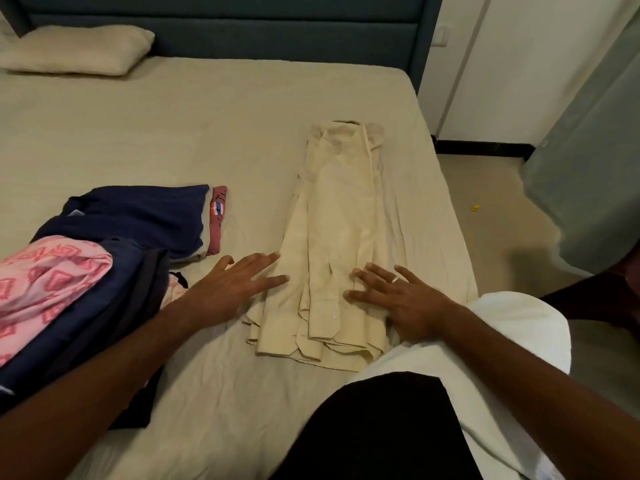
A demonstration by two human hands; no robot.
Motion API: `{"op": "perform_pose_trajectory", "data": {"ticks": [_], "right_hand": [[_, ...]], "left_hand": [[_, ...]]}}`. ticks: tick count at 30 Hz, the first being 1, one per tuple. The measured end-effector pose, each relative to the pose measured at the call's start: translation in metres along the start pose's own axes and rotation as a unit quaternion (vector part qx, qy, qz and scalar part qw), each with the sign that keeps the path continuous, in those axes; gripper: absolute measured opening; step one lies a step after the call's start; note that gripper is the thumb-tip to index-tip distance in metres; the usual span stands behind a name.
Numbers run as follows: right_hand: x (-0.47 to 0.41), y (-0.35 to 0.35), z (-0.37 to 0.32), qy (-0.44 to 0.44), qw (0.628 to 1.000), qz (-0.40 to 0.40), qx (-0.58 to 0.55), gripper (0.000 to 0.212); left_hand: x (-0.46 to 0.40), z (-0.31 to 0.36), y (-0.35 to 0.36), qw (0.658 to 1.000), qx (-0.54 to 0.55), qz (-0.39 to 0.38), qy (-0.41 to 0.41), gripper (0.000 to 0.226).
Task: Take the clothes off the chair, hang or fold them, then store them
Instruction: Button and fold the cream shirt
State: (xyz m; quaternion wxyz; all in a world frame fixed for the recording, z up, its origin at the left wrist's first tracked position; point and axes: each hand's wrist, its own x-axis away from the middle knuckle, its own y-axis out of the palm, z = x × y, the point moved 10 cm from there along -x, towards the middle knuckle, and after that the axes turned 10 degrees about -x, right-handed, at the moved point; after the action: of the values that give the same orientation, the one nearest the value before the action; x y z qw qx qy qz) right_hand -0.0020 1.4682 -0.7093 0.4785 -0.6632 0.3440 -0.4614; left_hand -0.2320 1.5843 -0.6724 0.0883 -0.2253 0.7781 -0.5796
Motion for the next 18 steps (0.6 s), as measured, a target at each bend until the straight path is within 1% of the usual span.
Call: {"op": "perform_pose_trajectory", "data": {"ticks": [2,4,6,8,11,13,14,15,16,17,18], "right_hand": [[-0.002,0.006,-0.006,-0.049,0.998,-0.04,0.018,0.107],[-0.001,0.008,-0.005,-0.075,0.995,-0.054,0.034,0.111],[-0.001,0.004,-0.002,-0.086,0.995,-0.025,0.049,0.105],[-0.005,-0.001,-0.003,-0.101,0.994,0.012,0.043,0.093],[-0.015,-0.002,-0.004,-0.134,0.989,0.036,0.054,0.081],[-0.019,0.001,-0.004,-0.153,0.987,0.034,0.041,0.073],[-0.021,0.002,-0.002,-0.153,0.988,0.025,0.01,0.071],[-0.022,0.002,-0.003,-0.146,0.988,0.02,-0.046,0.069],[-0.026,0.001,-0.001,-0.13,0.983,0.016,-0.125,0.069],[-0.03,-0.008,0.003,-0.102,0.967,0.023,-0.232,0.066],[-0.036,-0.014,0.014,-0.061,0.929,0.04,-0.363,0.062]], "left_hand": [[-0.006,0.011,0.011,0.995,-0.053,-0.056,0.063,0.107],[-0.014,0.019,0.017,0.988,-0.08,-0.068,0.115,0.114],[-0.02,0.019,0.021,0.984,-0.081,-0.068,0.142,0.117],[-0.025,0.02,0.019,0.979,-0.089,-0.068,0.168,0.111],[-0.029,0.023,0.017,0.973,-0.076,-0.094,0.197,0.106],[-0.033,0.02,0.027,0.971,-0.017,-0.12,0.204,0.105],[-0.035,0.018,0.027,0.97,0.037,-0.137,0.199,0.103],[-0.037,0.015,0.032,0.963,0.101,-0.162,0.19,0.097],[-0.04,0.015,0.026,0.948,0.188,-0.182,0.182,0.084],[-0.046,0.012,0.016,0.924,0.285,-0.194,0.168,0.068],[-0.053,0.006,0.005,0.89,0.385,-0.201,0.139,0.053]]}}
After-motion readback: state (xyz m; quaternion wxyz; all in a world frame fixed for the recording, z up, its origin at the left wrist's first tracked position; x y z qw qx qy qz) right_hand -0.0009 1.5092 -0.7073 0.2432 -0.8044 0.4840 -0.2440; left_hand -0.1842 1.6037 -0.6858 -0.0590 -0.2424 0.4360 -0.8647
